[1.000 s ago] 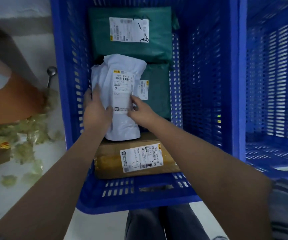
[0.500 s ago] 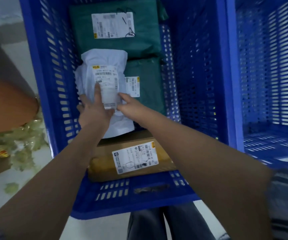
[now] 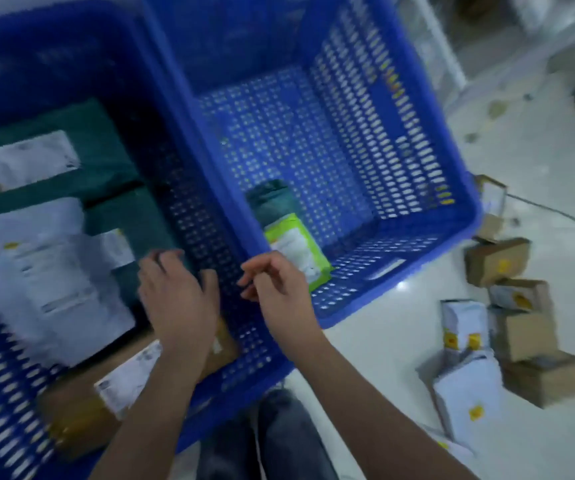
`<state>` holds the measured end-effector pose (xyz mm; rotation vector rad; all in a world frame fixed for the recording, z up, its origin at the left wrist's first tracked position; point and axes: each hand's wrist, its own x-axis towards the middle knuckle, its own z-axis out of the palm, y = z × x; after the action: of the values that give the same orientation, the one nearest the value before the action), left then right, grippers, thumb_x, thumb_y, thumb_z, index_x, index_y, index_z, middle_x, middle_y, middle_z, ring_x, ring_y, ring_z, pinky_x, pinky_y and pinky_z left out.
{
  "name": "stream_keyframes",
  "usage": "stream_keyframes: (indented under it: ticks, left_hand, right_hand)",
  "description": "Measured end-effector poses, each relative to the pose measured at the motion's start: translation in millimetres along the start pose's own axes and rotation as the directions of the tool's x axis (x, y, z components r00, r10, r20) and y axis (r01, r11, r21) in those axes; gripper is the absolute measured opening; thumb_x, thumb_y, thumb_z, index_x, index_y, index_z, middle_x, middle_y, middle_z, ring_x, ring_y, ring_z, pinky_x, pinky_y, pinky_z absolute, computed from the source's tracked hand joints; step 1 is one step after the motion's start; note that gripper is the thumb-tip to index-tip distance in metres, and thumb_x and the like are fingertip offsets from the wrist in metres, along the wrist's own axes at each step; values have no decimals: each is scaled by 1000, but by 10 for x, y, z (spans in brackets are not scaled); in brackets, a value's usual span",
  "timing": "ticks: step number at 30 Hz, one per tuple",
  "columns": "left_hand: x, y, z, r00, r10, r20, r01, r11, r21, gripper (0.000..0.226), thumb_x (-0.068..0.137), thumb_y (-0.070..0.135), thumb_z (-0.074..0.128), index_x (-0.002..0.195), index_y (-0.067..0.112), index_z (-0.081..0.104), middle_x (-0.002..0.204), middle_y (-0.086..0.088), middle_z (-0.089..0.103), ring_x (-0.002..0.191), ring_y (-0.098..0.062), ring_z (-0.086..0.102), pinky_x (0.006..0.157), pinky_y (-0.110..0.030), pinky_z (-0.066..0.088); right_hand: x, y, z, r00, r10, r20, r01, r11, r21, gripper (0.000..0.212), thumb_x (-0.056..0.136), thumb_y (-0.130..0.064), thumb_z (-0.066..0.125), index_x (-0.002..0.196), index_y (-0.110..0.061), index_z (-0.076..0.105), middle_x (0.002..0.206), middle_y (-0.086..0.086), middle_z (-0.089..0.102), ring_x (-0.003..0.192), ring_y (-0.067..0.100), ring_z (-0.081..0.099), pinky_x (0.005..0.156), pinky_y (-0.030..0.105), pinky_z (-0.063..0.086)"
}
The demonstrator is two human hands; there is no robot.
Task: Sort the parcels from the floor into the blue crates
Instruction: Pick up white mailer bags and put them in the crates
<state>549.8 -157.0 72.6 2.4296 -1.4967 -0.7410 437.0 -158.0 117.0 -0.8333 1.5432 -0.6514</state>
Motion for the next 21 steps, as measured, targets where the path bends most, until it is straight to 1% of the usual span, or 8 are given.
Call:
stream_keyframes:
  ticks: [4, 7, 9, 13, 15, 17, 19, 21]
  left_hand:
    - [-216, 745, 148, 966, 256, -36, -258, 963, -70, 36, 76, 9, 59, 108, -7, 53, 114, -29, 50, 105, -44, 49, 88, -49, 38]
    - [-466, 1114, 345, 895, 443, 55, -442, 896, -28, 33, 74, -1, 65, 104, -6, 54, 110, -30, 52, 100, -46, 51, 83, -51, 42]
    - [-609, 1256, 489, 846, 516, 136, -522, 853, 9, 33, 73, -3, 65, 104, -4, 53, 108, -28, 52, 97, -45, 52, 78, -50, 43]
    - [-848, 1437, 788, 739, 622, 259, -656, 752, 65, 30, 72, 1, 59, 101, -6, 53, 102, -26, 52, 89, -43, 53, 73, -49, 46]
    - [-979, 1539, 905, 696, 642, 322, -698, 711, 91, 28, 75, 8, 51, 99, -6, 53, 98, -26, 52, 85, -43, 54, 70, -49, 49]
    - [-1120, 1666, 1009, 646, 662, 380, -744, 658, 117, 32, 76, 16, 41, 98, -4, 54, 93, -24, 52, 78, -40, 54, 64, -47, 50]
    - [-1271, 1812, 1109, 599, 685, 416, -778, 620, 100, 25, 75, 7, 52, 98, -3, 54, 93, -23, 53, 76, -39, 56, 62, -45, 49]
    - [-1430, 1962, 1215, 536, 701, 471, -816, 573, 77, 27, 71, -4, 64, 98, -3, 56, 94, -22, 55, 77, -39, 57, 63, -44, 50]
  right_hand:
    - [-155, 153, -686, 971, 24, -239, 23, 981, 195, 37, 91, 12, 35, 73, -14, 53, 62, 0, 54, 48, 0, 51, 55, 15, 45]
    - [-309, 360, -1136, 927, 94, -364, 15, 958, 286, 36, 90, 14, 33, 73, -11, 53, 62, 5, 54, 45, 1, 48, 49, 15, 41]
    - [-442, 529, -1382, 896, 175, -408, -34, 944, 330, 38, 88, 15, 31, 72, -11, 53, 62, 6, 54, 42, 0, 47, 47, 14, 40]
    - [-738, 895, -1823, 847, 395, -356, -210, 863, 459, 38, 90, 12, 31, 70, -12, 53, 62, 8, 53, 36, -1, 47, 42, 11, 39]
    - [-864, 1122, -2051, 790, 541, -289, -324, 769, 551, 32, 93, 4, 35, 72, -12, 53, 64, 7, 54, 42, 6, 51, 44, 15, 40]
    - [-1008, 1381, -2271, 704, 676, -219, -430, 650, 627, 23, 93, -2, 40, 76, -11, 53, 65, 7, 55, 51, 15, 51, 48, 20, 40]
    - [-1181, 1655, -2450, 625, 753, -207, -503, 591, 631, 15, 92, -4, 43, 80, -9, 52, 64, 8, 55, 51, 18, 50, 47, 20, 39]
    - [-1351, 1888, -2580, 583, 784, -214, -601, 594, 536, 13, 91, -6, 42, 80, -7, 49, 63, 9, 54, 50, 18, 48, 45, 20, 36]
